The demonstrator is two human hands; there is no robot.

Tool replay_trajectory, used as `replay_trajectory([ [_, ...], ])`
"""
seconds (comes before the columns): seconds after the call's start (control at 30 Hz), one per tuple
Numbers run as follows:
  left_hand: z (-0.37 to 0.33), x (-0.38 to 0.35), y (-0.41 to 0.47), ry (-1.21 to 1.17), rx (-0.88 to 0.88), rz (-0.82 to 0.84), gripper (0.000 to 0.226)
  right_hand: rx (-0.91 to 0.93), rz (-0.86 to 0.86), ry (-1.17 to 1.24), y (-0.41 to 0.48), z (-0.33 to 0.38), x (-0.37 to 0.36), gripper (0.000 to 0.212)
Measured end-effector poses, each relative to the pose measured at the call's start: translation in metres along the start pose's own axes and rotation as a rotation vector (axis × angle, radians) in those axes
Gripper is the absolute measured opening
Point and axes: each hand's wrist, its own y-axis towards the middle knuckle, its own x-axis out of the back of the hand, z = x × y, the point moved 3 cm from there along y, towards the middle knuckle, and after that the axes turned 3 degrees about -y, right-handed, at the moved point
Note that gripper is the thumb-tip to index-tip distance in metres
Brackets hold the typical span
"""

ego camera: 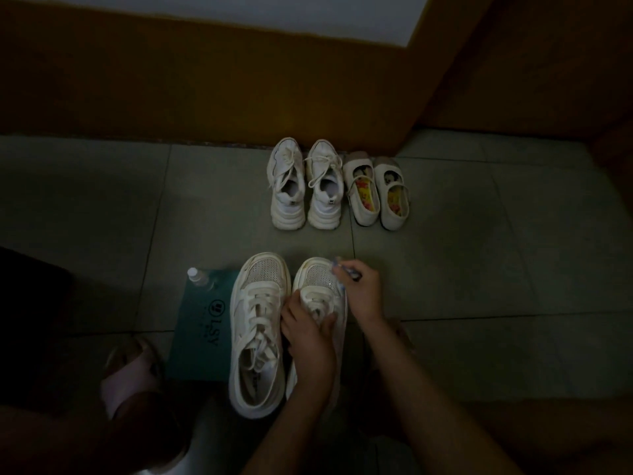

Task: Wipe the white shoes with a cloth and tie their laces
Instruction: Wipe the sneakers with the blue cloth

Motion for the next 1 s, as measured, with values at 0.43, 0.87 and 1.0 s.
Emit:
replay_trajectory([
  [0.43,0.002,0.002,0.000,0.021,-0.025,-0.020,0.072,-0.099,-0.136,0.061,-0.061,-0.030,0.008,0.010],
  [0.87,0.003,0.005,0.002,-0.085,-0.024,-0.007,0.072,-0.303,-0.148,0.292,-0.023,-0.019,0.027,0.023],
  [1.0,0.003,0.004,0.004,-0.057,-0.013,-0.006,0.073,-0.138,-0.139,0.146,-0.006,0.006,0.009,0.015],
])
